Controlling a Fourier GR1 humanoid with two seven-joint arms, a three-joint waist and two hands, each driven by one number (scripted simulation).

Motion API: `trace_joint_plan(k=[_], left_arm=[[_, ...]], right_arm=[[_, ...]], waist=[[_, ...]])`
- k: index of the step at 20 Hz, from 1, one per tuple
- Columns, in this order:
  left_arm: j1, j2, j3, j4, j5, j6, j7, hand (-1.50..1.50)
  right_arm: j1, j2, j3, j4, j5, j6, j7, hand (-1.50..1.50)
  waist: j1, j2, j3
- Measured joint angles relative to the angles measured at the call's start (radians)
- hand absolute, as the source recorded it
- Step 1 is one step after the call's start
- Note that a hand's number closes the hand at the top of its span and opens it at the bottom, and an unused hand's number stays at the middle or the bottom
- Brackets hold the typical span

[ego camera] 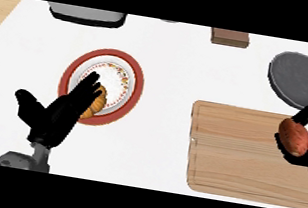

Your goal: Pick the sweet potato from the cutting board and place it in the pan

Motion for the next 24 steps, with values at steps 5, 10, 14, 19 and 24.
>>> trace_joint_plan(k=[5,10,14,19,24], left_arm=[[-0.005,-0.016,-0.004,0.012,-0.015,-0.008,-0.007,0.00],[-0.018,-0.022,-0.004,0.000,-0.016,-0.014,0.015,0.00],[-0.025,-0.032,-0.009,-0.004,-0.024,-0.011,0.021,0.00],[-0.045,-0.027,-0.002,0.013,-0.018,-0.037,0.015,0.00],[-0.063,-0.035,-0.007,0.021,-0.021,-0.044,0.013,0.00]], right_arm=[[-0.158,0.003,-0.036,0.286,0.082,-0.106,-0.130,1.50],[-0.333,0.012,-0.105,0.559,0.115,-0.236,-0.215,1.50],[-0.445,0.005,-0.180,0.765,0.112,-0.345,-0.288,1.50],[-0.559,-0.035,-0.259,0.980,0.086,-0.401,-0.387,1.50],[-0.622,-0.066,-0.305,1.115,0.075,-0.438,-0.463,1.50]], waist=[[0.009,0.002,0.001],[0.020,0.006,0.002],[0.033,0.012,0.003],[0.050,0.022,0.004],[0.068,0.032,0.006]])
